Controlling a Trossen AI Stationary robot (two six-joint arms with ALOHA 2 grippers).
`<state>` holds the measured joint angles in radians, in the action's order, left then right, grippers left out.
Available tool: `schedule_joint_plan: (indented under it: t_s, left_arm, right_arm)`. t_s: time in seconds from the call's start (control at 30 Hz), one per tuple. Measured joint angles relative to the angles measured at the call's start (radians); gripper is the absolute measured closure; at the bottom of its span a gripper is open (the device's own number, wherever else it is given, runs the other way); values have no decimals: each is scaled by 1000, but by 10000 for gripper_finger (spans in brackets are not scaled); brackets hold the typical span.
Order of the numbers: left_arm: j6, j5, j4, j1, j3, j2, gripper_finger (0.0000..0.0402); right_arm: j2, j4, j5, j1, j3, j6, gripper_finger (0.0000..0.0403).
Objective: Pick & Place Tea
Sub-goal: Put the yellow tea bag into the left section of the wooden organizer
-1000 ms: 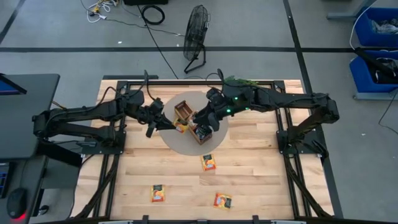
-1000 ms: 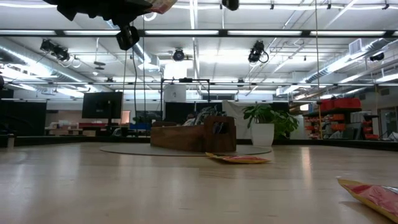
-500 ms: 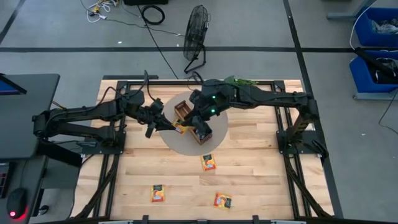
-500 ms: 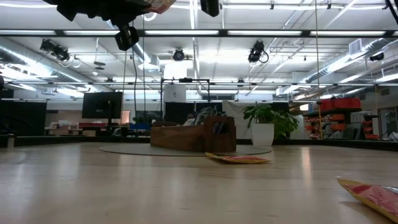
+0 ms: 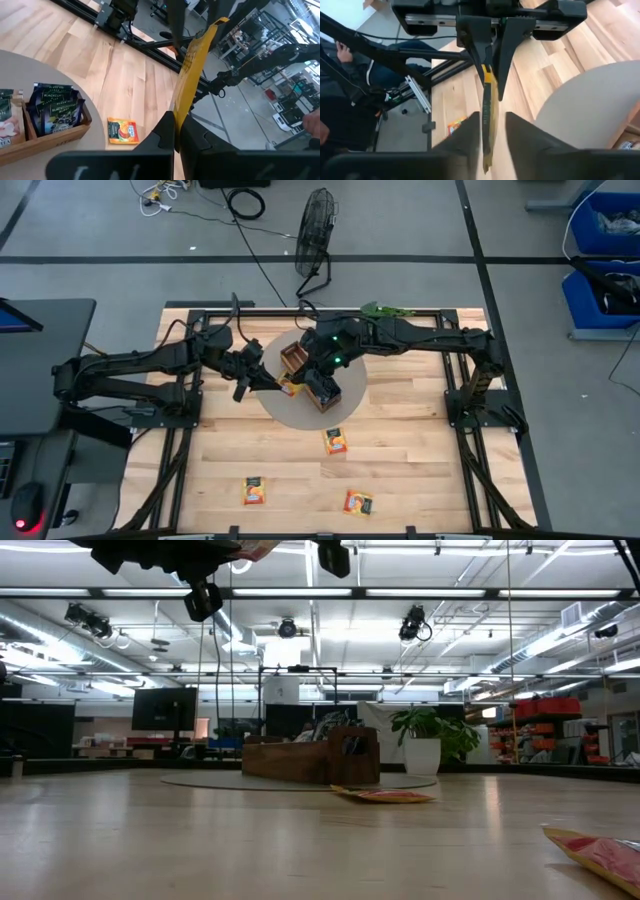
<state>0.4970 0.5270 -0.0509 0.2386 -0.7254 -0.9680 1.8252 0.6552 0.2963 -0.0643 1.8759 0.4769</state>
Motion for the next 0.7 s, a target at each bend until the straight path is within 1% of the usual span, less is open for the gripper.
schedule_joint_plan:
  t_s: [0.13,0.2,0.33,0.53,0.6,0.7]
  left_arm:
    - [11,0,1,0,0,0,391]
    - [11,0,0,0,0,0,390]
    - [16,-32,-1,0,0,0,380]
    - [-37,-90,-4,0,1,53,345]
    - [-58,-148,-19,0,1,88,337]
    - [-97,-264,-78,0,1,148,330]
  right_arm:
    - [0,-2,5,0,0,-15,371]
    - [0,-2,10,0,0,-25,393]
    - [0,4,11,-1,0,-8,396]
    - [-19,53,10,-29,-1,39,401]
    - [-25,60,-1,-43,-1,53,401]
    - [-30,82,-15,-66,-1,76,401]
